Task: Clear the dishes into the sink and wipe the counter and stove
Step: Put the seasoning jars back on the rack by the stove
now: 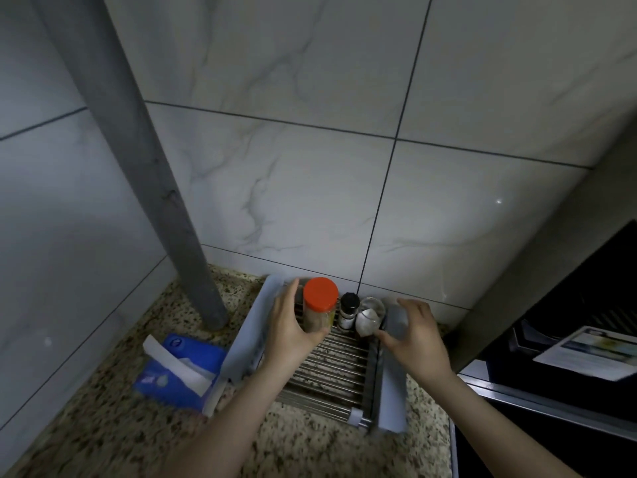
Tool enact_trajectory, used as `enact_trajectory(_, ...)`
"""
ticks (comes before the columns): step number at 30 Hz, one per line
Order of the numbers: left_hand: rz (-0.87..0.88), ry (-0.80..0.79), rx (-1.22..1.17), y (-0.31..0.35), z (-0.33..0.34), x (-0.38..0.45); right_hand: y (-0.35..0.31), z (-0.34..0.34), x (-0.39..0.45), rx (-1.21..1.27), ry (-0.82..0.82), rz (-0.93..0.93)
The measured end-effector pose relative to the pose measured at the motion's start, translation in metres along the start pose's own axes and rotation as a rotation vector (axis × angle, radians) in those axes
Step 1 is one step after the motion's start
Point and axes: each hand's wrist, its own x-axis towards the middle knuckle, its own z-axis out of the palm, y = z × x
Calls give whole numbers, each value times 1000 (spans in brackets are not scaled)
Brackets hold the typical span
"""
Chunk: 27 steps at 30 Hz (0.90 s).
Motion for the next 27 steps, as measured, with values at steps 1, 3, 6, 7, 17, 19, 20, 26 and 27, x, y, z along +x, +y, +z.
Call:
enact_trajectory(1,24,22,3,3,-1,-4,-1,-4,-4,2,-4,22)
enact_trajectory(3,65,61,14,9,-3,-12,-1,-12,-14,8,-10,51)
enact_trajectory(6,64,79,7,20,-2,-28,1,-27,-31,14,-16,71)
enact_trajectory(7,60,74,-2,26,-2,-34,2,-35,-39,25,-8,77)
enact_trajectory(17,47,36,-165,127,2,-123,20,-129,-130,59,43,139)
enact_trajectory(19,43,2,-222,153,4,-149,26,-151,-154,84,69,147)
enact_trajectory(20,47,-34,-257,168,6,-165,30,-165,-170,100,79,160)
enact_trajectory(26,131,-105,-110,241,41,-270,77,-250,-279,181,149,253)
enact_trajectory(27,149,-113,-104,252,50,-286,86,-261,-295,176,175,267)
